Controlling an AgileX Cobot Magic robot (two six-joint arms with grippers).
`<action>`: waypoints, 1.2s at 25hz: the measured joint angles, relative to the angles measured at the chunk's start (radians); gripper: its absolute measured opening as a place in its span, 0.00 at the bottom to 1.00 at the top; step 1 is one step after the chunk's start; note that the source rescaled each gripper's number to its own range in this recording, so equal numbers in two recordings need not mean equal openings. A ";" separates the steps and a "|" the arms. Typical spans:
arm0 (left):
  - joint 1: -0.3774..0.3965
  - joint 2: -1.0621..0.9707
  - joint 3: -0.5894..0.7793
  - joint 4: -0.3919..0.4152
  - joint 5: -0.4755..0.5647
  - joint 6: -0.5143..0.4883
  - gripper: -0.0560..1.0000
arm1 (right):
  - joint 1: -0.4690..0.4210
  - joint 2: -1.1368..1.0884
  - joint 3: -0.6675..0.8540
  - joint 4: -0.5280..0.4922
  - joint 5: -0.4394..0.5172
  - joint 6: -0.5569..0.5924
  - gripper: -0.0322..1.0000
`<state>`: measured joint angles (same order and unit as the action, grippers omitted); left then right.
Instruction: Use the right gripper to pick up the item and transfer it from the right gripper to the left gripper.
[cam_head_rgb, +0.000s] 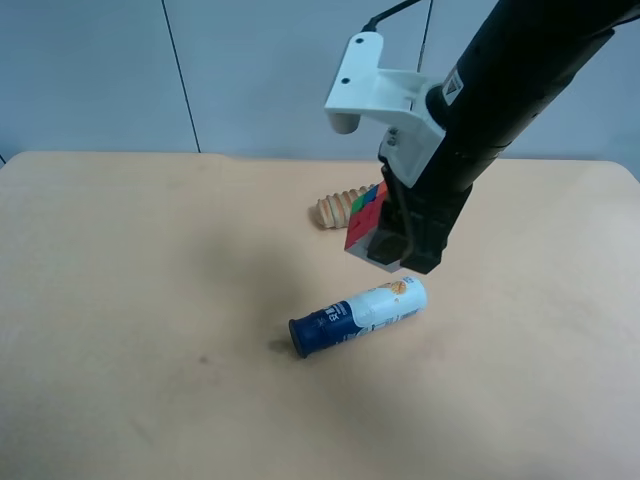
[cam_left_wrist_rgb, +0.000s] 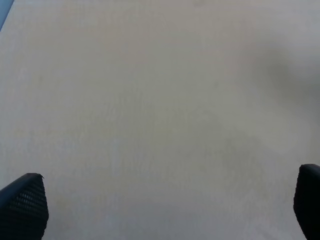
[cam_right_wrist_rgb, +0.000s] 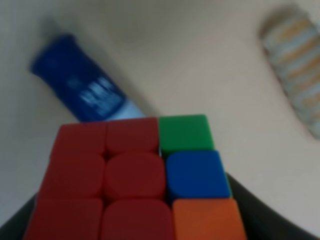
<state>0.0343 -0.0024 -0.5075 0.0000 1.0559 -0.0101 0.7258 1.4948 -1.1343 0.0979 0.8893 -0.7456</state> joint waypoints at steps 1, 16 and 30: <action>0.000 0.000 0.000 0.000 0.000 0.000 1.00 | 0.017 0.000 0.000 0.020 -0.004 0.000 0.03; 0.000 0.335 -0.190 -0.212 0.080 0.001 1.00 | 0.176 0.000 0.000 0.221 -0.229 -0.095 0.03; -0.164 0.738 -0.346 -0.513 0.130 0.019 1.00 | 0.273 0.000 0.000 0.289 -0.323 -0.184 0.03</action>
<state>-0.1292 0.7352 -0.8539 -0.5125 1.1856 0.0088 0.9989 1.4948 -1.1343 0.3874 0.5662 -0.9299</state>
